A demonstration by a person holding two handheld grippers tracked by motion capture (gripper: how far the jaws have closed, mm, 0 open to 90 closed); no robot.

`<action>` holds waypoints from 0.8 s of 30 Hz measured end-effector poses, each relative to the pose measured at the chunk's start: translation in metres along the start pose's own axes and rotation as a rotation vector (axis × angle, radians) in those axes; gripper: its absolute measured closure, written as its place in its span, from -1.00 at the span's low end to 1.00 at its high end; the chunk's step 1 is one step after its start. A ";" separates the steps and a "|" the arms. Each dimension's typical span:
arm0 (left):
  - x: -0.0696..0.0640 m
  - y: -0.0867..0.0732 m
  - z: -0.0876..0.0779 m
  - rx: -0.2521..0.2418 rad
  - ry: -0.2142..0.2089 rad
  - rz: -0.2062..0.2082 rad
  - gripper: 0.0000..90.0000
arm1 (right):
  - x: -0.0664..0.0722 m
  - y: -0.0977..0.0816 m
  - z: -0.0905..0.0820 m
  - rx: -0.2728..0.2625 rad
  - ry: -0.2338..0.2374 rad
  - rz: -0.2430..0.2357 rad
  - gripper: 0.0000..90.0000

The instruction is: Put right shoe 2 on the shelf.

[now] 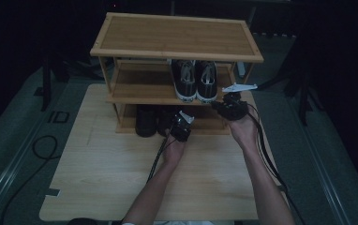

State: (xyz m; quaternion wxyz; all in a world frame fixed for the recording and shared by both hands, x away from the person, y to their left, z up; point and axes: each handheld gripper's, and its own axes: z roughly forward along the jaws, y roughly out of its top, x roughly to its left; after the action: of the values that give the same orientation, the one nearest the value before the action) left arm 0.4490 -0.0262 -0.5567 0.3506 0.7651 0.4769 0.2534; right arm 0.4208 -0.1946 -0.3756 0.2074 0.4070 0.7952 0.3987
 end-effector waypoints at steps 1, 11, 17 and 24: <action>0.000 0.000 0.000 0.000 0.000 0.001 1.00 | 0.000 0.000 0.000 0.000 0.002 -0.001 1.00; -0.001 0.000 0.000 0.000 0.003 0.001 1.00 | -0.002 0.001 0.001 -0.005 0.025 0.007 1.00; 0.000 0.000 0.000 0.000 0.001 0.001 1.00 | -0.001 0.001 0.003 -0.010 0.041 0.003 1.00; 0.000 0.000 0.000 -0.003 -0.004 -0.004 1.00 | 0.000 -0.001 0.002 -0.007 0.031 -0.017 1.00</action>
State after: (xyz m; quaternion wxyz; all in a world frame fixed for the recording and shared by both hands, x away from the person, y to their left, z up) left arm 0.4489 -0.0258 -0.5570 0.3532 0.7640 0.4775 0.2521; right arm 0.4223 -0.1941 -0.3777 0.1998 0.3932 0.8005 0.4058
